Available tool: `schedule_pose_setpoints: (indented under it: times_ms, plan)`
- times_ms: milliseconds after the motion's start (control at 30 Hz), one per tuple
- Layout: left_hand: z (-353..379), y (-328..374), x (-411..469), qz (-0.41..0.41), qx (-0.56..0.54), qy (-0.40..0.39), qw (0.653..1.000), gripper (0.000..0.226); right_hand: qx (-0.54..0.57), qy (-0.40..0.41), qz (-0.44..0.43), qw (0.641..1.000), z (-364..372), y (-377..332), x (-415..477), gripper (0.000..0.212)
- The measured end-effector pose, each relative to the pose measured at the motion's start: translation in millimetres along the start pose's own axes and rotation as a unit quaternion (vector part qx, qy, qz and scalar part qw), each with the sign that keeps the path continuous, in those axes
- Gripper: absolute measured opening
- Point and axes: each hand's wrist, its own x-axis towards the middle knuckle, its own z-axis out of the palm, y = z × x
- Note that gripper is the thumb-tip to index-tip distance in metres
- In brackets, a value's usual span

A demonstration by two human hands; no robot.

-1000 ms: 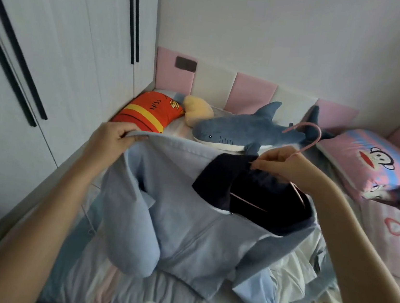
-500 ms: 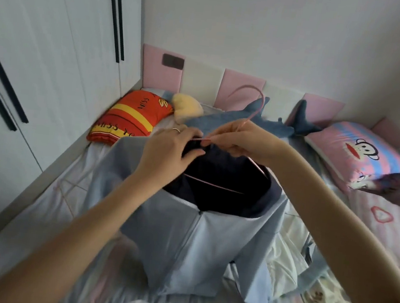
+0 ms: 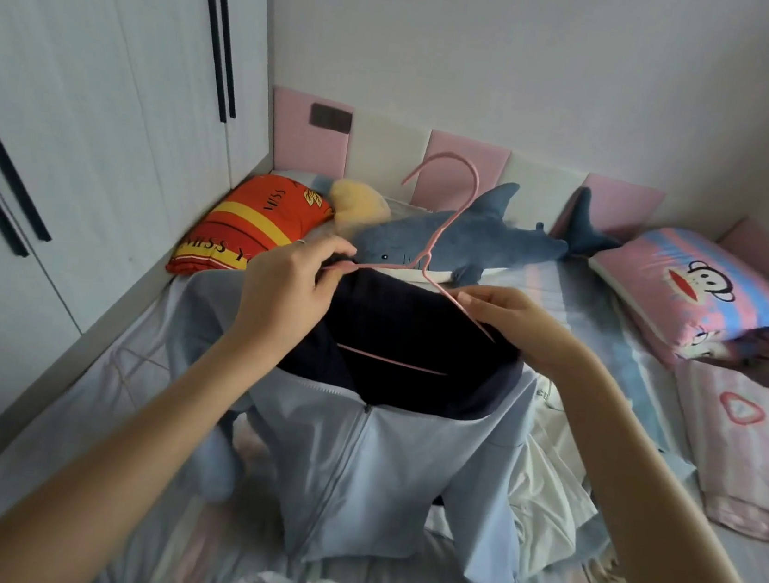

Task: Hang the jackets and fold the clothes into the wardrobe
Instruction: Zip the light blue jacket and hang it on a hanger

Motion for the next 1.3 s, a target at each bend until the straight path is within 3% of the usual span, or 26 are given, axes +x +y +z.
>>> schedule_pose_setpoints:
  times_ms: [100, 200, 267, 400, 434, 501, 601, 701, 801, 868, 934, 1001, 1034, 1068, 1135, 1201, 1268, 1301]
  plan:
    - [-2, -2, 2, -0.003, 0.004, 0.013, 1.000, 0.015, -0.054, 0.026, -0.089, 0.994, -1, 3, -2, 0.024]
    - [-7, -4, 7, -0.013, 0.013, 0.042, 0.999, 0.013, -0.244, 0.108, -0.214, 0.940, 7, 4, -8, 0.027]
    - [-10, -5, 11, -0.010, 0.021, 0.054, 0.998, 0.012, -0.283, 0.140, -0.248, 0.916, 11, 4, -14, 0.027]
    - [-17, -10, 9, -0.026, 0.025, 0.069, 0.997, 0.014, -0.190, 0.067, -0.177, 0.963, 5, 16, -32, 0.028]
    - [-20, -13, 8, -0.037, 0.028, 0.077, 0.996, 0.013, -0.218, 0.063, -0.149, 0.962, 3, 25, -36, 0.032]
    - [-26, -23, 10, -0.060, 0.033, 0.091, 0.993, 0.012, -0.325, 0.097, -0.091, 0.936, 2, 49, -39, 0.030]
    - [-30, -34, 8, -0.085, 0.043, 0.091, 0.991, 0.014, -0.361, 0.149, -0.052, 0.919, 12, 71, -34, 0.021]
    - [-38, -41, 8, -0.087, 0.039, 0.082, 0.992, 0.016, -0.435, 0.094, -0.046, 0.894, 14, 48, -22, 0.016]
    - [-50, -42, 18, -0.054, 0.037, 0.074, 0.995, 0.013, -0.323, 0.044, -0.168, 0.930, 36, -27, -5, 0.068]
    - [-56, -38, 27, -0.036, 0.028, 0.067, 0.997, 0.012, -0.304, 0.037, -0.243, 0.920, 68, -76, 10, 0.064]
    - [-61, -37, 34, -0.026, 0.013, 0.066, 0.997, 0.012, -0.230, 0.049, -0.261, 0.936, 97, -108, 27, 0.037]
    - [-69, -42, 42, -0.035, -0.027, 0.043, 0.998, 0.013, -0.043, -0.001, -0.203, 0.978, 108, -128, 41, 0.015]
    - [-74, -48, 47, -0.048, -0.046, 0.014, 0.998, 0.015, 0.033, -0.046, -0.151, 0.987, 111, -135, 49, 0.020]
    - [-79, -52, 51, -0.057, -0.052, -0.022, 0.997, 0.020, 0.068, -0.080, -0.096, 0.990, 110, -138, 57, 0.025]
    - [-84, -64, 49, -0.056, 0.003, -0.054, 0.997, 0.038, 0.066, -0.063, -0.041, 0.995, 115, -135, 73, 0.024]
    - [-83, -68, 24, -0.135, 0.031, 0.023, 0.990, 0.047, 0.056, 0.008, -0.018, 0.998, 123, -129, 87, 0.015]
    - [-66, -61, -17, -0.294, -0.018, 0.133, 0.946, 0.037, 0.086, 0.066, 0.011, 0.994, 125, -122, 95, 0.011]
    - [-51, -56, -38, -0.381, -0.040, 0.114, 0.917, 0.036, 0.106, 0.085, 0.026, 0.990, 122, -119, 96, 0.013]
